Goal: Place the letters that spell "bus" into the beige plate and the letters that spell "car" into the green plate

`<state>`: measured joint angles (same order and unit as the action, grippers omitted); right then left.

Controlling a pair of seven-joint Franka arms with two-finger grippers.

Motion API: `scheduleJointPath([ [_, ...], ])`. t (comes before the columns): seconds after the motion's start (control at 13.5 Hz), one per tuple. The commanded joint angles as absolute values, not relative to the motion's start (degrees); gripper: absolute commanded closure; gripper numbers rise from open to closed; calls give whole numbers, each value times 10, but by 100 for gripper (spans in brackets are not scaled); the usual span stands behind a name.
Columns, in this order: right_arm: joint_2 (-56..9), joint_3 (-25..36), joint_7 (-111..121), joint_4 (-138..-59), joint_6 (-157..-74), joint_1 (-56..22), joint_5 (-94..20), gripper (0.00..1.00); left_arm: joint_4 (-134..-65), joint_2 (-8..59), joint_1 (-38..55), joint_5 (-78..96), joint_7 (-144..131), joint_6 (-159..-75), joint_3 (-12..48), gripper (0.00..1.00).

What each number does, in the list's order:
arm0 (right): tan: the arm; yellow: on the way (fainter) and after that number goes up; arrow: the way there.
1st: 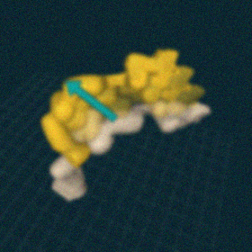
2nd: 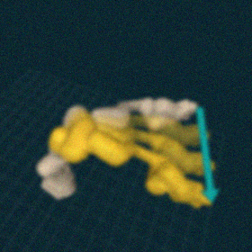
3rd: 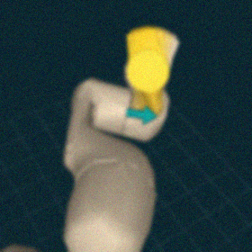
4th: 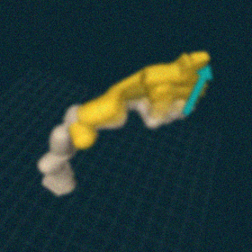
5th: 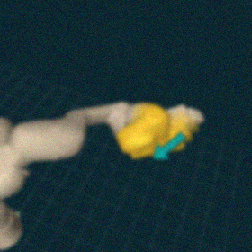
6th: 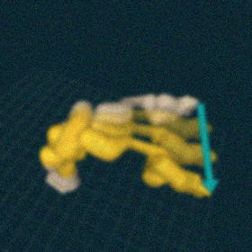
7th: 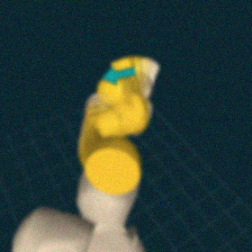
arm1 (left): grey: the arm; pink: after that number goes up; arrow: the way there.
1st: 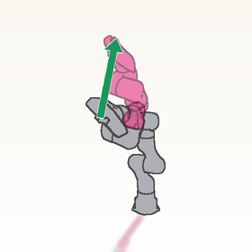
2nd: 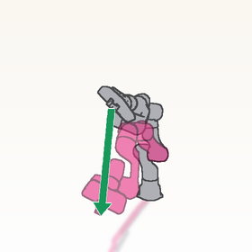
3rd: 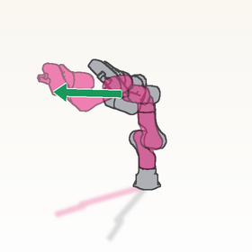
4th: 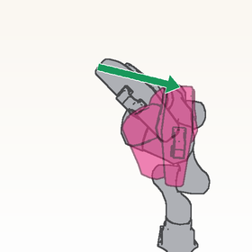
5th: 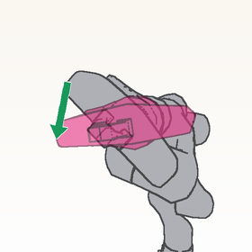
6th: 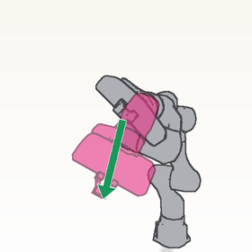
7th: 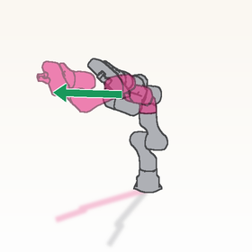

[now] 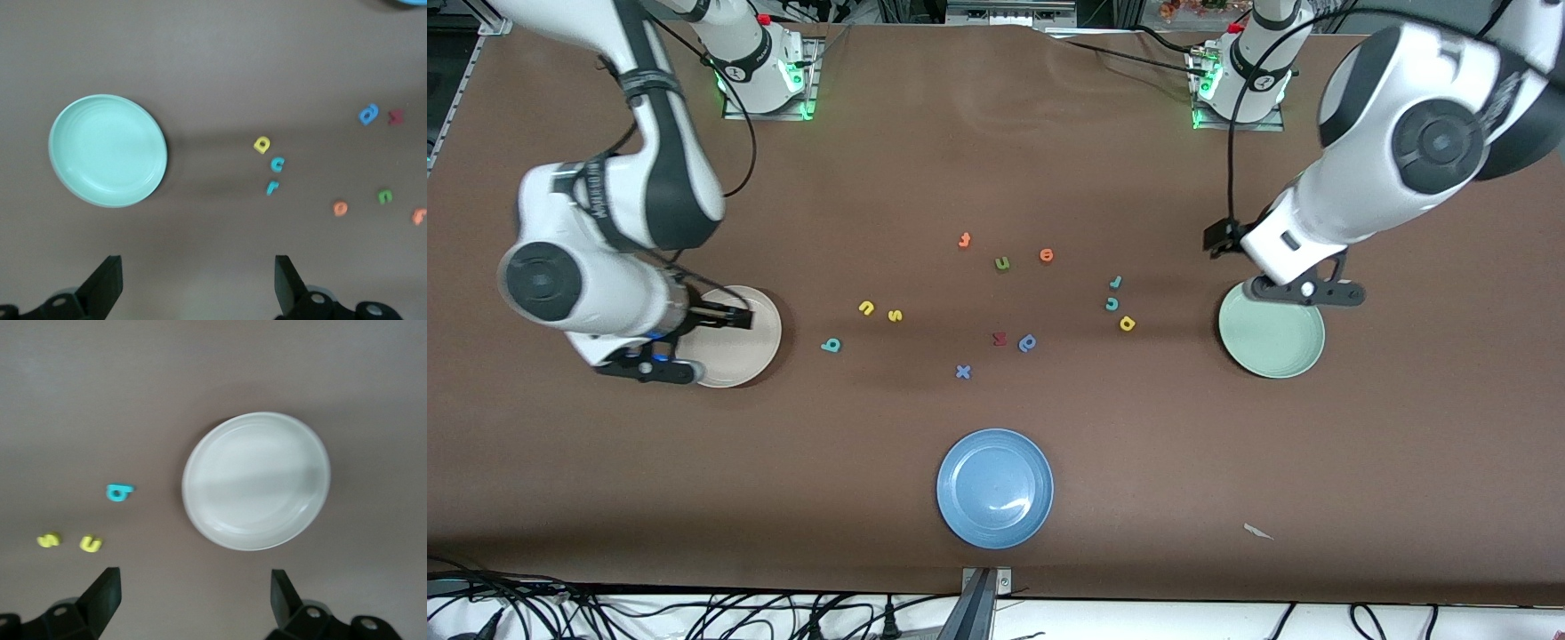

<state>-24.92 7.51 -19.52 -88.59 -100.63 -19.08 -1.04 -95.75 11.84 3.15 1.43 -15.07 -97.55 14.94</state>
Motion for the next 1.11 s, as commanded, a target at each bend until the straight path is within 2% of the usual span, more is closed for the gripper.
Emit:
scheduleJointPath([
  [0.0,-254,73,-266,-917,-1034,-231,-22,1,-1037,129,43,29,-181,-1081,148,0],
  [0.22,-250,34,-272,-987,-1098,-233,-41,1,-1066,152,70,29,-211,-1143,147,0],
  [0.52,-240,-7,-300,-1110,-1239,-234,-41,1,-1074,227,122,19,-266,-1230,145,0],
  [0.74,-243,-23,-324,-1182,-1348,-235,-40,3,-1103,248,133,-37,-272,-1272,145,0],
  [0.89,-250,-23,-325,-1198,-1397,-236,-40,5,-1147,244,133,-62,-271,-1314,145,0],
  [1.04,-253,-23,-325,-1196,-1415,-236,-40,12,-1188,242,132,-62,-270,-1352,145,0],
])
